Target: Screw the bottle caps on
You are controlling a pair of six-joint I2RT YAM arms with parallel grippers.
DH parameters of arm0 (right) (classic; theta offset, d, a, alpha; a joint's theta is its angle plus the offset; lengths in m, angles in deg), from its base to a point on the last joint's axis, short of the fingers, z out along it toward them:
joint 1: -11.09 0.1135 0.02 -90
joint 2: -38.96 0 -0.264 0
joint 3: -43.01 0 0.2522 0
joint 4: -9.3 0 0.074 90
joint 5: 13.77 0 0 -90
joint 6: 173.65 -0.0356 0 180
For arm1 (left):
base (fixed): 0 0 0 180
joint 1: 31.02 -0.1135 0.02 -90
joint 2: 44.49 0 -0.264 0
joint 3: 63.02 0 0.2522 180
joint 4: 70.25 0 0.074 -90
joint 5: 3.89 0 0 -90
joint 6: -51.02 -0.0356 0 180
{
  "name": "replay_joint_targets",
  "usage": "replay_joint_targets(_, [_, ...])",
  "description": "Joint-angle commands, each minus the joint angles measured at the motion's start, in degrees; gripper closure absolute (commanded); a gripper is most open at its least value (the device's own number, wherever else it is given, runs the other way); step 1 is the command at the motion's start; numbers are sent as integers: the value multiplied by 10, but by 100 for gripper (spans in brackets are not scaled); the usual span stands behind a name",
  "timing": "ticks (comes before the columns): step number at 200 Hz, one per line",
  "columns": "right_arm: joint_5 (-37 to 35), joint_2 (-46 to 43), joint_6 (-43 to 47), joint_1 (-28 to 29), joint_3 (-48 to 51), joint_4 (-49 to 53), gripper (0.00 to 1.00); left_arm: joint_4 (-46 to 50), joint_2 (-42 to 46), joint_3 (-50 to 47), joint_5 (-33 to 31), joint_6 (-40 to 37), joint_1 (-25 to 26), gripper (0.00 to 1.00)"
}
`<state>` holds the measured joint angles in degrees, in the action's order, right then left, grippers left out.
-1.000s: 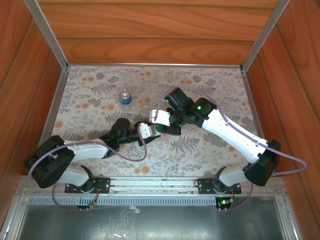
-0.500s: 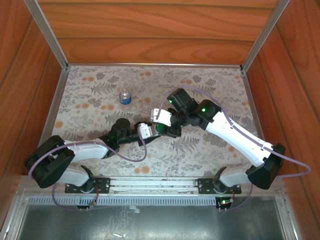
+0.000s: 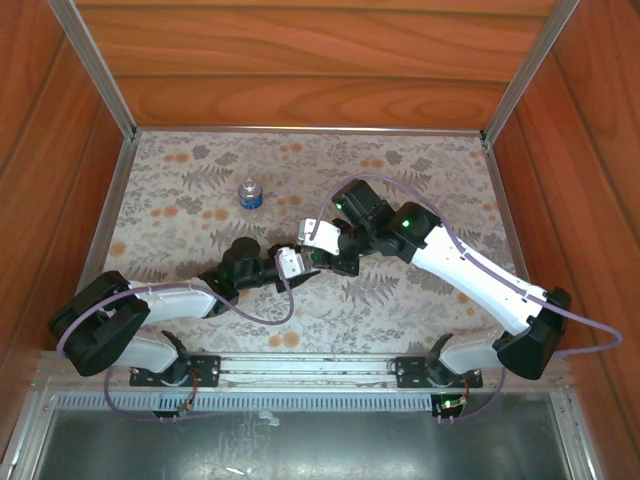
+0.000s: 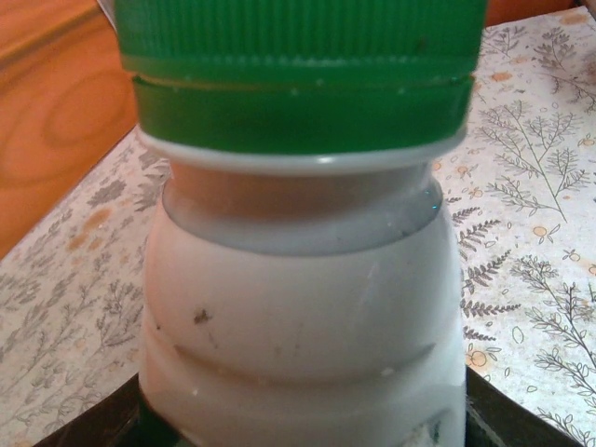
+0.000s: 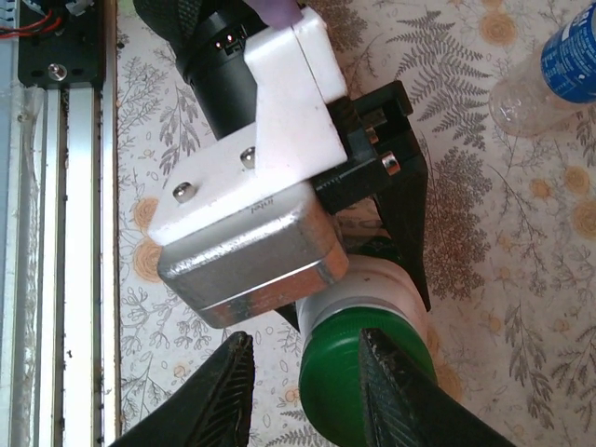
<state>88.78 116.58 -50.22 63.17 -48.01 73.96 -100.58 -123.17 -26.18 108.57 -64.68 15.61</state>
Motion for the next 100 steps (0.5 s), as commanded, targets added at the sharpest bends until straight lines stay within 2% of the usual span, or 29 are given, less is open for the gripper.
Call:
replay_joint_targets(1, [15, -3, -15, 7, 1, -3, 64, -10, 9, -3, 4, -3, 4, 48])
replay_joint_targets(32, [14, 4, -61, 12, -8, -8, 69, -10, 12, -5, -2, -6, 4, 48])
replay_joint_targets(65, [-39, 7, -224, 11, -13, -23, 80, -9, 5, -1, -10, -2, 4, 48])
replay_joint_targets(100, [-34, -2, -344, 12, 4, -61, 85, -10, 0, -4, -28, -2, 4, 48])
